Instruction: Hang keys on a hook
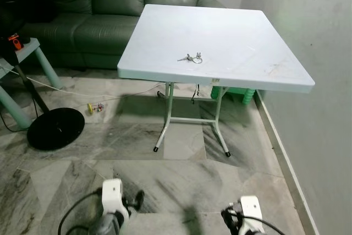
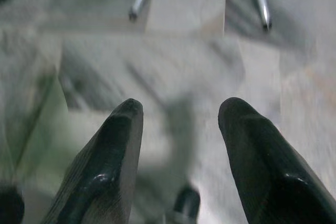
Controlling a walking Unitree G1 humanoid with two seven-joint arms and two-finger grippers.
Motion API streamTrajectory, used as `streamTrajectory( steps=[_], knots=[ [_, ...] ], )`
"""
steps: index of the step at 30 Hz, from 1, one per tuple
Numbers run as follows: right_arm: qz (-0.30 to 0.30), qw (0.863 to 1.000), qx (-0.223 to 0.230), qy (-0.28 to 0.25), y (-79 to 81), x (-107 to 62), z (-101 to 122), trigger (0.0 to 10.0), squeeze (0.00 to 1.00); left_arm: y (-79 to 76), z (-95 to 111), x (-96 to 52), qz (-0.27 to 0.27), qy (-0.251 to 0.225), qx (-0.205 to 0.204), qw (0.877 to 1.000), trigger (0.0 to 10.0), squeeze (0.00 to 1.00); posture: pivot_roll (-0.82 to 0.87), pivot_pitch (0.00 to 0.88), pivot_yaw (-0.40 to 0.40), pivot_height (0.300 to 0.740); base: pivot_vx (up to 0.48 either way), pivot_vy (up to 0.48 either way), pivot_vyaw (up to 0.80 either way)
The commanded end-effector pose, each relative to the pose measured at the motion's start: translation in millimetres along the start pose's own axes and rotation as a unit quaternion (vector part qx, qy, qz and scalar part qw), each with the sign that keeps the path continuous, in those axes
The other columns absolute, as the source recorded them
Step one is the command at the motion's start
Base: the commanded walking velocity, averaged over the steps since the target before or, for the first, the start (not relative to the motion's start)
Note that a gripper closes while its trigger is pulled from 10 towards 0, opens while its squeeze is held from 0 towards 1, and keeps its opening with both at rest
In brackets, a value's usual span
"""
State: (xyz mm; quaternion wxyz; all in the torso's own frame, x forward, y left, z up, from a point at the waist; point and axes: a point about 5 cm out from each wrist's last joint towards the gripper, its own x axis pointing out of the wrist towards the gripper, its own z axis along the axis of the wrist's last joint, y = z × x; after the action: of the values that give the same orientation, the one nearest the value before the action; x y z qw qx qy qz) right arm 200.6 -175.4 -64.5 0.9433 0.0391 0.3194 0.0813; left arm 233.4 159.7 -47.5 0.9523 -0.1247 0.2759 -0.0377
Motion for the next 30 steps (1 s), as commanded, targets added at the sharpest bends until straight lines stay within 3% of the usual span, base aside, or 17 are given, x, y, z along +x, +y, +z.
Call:
streamTrajectory(
  steps=[1,6,12,17,19,24,27,30],
  knots=[
    [0.001,1.0,0.006,-0.031,-0.8,2.7,11.2,10.0,0.0,-3.1,12.5,3.7,-0.007,-0.031,0.011,0.999,10.0,0.0,-0.01,0.0,-0.031,0.732,0.0,0.0,0.0],
    [0.011,0.996,-0.006,-0.094,2.8,10.8,40.1,10.0,0.0,-7.6,40.4,10.6,-0.017,-0.092,0.027,0.995,10.0,0.0,-0.02,0.0,-0.026,0.732,0.0,0.0,0.0],
    [0.023,0.977,-0.014,-0.211,7.1,14.6,89.2,10.0,0.0,-14.5,78.9,12.3,-0.044,-0.183,0.057,0.98,10.0,0.0,-0.02,0.0,-0.028,0.732,0.0,0.0,0.0],
    [0.031,0.969,-0.016,-0.246,9.3,12.9,103.3,10.0,0.0,-17.2,88.4,10.5,-0.053,-0.211,0.048,0.975,10.0,0.0,-0.02,0.0,-0.032,0.732,0.0,0.0,0.0],
    [0.043,0.948,-0.021,-0.314,16.0,6.2,132.4,10.0,0.0,-24.9,104.9,3.7,-0.066,-0.26,0.052,0.962,10.0,0.0,-0.02,0.0,-0.036,0.732,0.0,0.0,0.0],
    [0.053,0.936,-0.033,-0.347,26.8,-2.9,155.1,10.0,0.0,-32.4,122.7,-4.4,-0.079,-0.287,0.025,0.954,10.0,0.0,-0.02,0.0,-0.04,0.732,0.0,0.0,0.0],
    [0.064,0.931,-0.057,-0.356,34.8,-9.0,170.5,10.0,0.0,-40.2,140.6,-8.6,-0.093,-0.293,0.032,0.951,10.0,0.0,-0.01,0.0,-0.045,0.732,0.0,0.0,0.0],
    [0.073,0.939,-0.062,-0.329,37.4,-9.6,179.0,10.0,0.0,-47.7,154.8,-13.8,-0.123,-0.297,0.029,0.946,10.0,0.0,-0.01,0.0,-0.045,0.732,0.0,0.0,0.0]
  ],
)
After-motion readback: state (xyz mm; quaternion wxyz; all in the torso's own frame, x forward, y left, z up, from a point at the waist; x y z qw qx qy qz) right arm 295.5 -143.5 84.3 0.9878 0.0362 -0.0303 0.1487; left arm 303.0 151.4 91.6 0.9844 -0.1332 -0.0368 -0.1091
